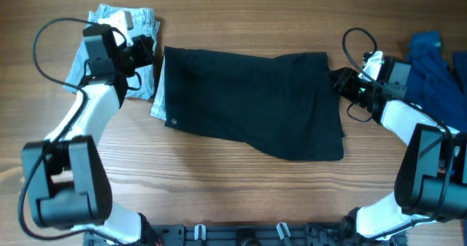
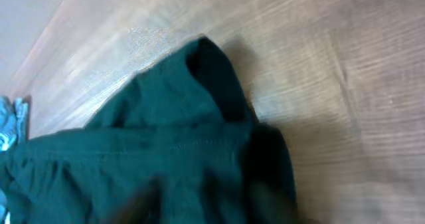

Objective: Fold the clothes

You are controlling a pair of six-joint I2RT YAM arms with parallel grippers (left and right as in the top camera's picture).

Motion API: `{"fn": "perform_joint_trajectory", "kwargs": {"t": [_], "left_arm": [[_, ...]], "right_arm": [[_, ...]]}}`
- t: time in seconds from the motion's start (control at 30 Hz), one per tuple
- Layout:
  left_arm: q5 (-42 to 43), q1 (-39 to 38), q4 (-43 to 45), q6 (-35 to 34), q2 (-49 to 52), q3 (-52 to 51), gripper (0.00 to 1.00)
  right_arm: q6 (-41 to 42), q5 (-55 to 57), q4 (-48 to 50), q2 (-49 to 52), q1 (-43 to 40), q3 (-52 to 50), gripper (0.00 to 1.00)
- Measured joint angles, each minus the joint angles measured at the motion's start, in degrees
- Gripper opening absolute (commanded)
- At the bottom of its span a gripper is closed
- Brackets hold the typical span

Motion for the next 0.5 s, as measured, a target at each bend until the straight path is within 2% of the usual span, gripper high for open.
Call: {"fn": "perform_joint_trajectory", "kwargs": {"t": [0.1,0.13,0.17,0.23,0.5], "left_arm": [[0.2,0.0,-1.7,0.0,-0.7,0.0,0.04],[0.2,0.0,-2.3,0.0,-0.7,0.0,0.07],[0.2,0.0,-2.9,0.0,-0.7,0.0,0.18],[0.2,0.0,-3.5,0.1,-0.7,0.0,0.29],[0.3,0.0,-1.5,-0.2,3.4,0.0,0.3]], "right_arm": [[0.1,0.0,2.4,0.0,0.0,0.0,0.16],[0.1,0.0,2.7,0.0,0.0,0.0,0.16],[0.1,0.0,3.1,0.0,0.0,0.0,0.15],[0.1,0.0,3.9,0.0,0.0,0.0,0.08],[-0.1,0.0,4.8,0.0,0.0,0.0,0.08]]}}
